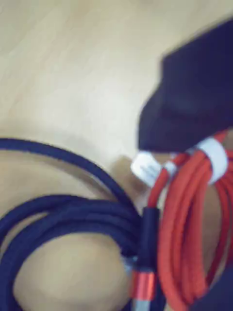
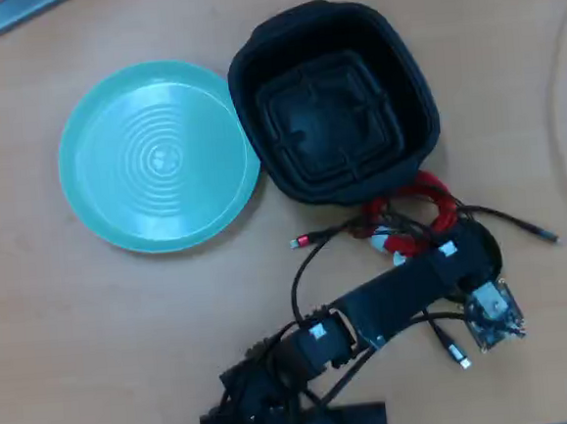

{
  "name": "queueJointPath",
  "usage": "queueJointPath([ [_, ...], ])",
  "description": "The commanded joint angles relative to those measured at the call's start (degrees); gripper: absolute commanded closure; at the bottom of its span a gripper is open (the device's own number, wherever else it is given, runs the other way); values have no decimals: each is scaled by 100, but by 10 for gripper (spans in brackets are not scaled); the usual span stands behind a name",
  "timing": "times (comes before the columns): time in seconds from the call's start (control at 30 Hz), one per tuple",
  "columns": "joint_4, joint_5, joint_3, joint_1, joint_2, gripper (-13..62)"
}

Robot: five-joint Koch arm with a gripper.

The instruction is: Put a black charging cable in a black bowl and put a red charging cable in a green bowl

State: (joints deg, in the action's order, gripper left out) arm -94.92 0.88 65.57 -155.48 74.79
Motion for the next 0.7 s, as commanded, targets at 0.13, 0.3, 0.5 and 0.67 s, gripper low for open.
queueJointPath([
  [0.13, -316, 1134, -519, -149, -44, 72],
  [0.3, -334, 1863, -483, -185, -132, 71],
  [0.5, -492, 1916, -492, -448, -448, 78],
  [0.67, -492, 1925, -475, -483, -598, 78],
])
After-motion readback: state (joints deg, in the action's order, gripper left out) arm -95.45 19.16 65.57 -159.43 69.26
